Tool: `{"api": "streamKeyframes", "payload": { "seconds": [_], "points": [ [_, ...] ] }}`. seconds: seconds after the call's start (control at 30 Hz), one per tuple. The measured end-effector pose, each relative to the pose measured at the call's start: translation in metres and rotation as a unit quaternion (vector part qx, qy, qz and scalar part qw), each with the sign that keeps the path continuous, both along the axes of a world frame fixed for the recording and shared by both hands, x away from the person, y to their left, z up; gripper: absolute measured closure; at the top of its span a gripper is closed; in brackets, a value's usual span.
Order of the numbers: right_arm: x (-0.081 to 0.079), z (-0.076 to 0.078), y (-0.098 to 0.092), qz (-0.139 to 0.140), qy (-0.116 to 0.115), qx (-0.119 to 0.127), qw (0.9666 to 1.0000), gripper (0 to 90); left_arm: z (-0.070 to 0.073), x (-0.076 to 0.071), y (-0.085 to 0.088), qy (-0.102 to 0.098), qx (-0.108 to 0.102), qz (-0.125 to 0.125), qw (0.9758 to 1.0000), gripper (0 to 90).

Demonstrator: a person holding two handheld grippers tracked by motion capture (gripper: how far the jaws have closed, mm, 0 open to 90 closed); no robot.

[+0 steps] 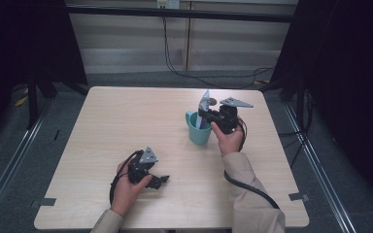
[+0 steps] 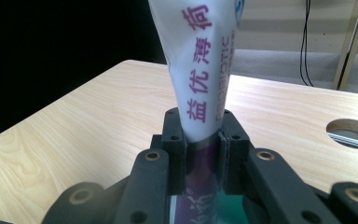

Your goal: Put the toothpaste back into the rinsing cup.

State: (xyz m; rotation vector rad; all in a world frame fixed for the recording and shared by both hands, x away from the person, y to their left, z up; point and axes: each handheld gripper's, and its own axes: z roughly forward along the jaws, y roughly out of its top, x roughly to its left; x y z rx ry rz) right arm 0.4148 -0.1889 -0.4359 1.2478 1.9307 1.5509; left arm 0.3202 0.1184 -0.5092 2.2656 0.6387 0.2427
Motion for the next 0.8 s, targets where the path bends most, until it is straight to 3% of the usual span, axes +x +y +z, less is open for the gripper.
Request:
{"api": "streamKeyframes", "payload": {
  "seconds": [0.4, 0.8],
  "points": [
    [-0.003, -0.008, -0.003, -0.013, 0.006, 0.005, 0.9999, 75.4, 0.0, -0.001, 0.0, -0.001, -0.002, 0.002, 1.0, 11.7],
    [-0.004, -0.01, -0.019, -0.035, 0.017, 0.006, 0.9992, 71.8, 0.0, -0.002, -0.001, 0.0, -0.001, 0.004, 1.0, 11.7]
  ]
}}
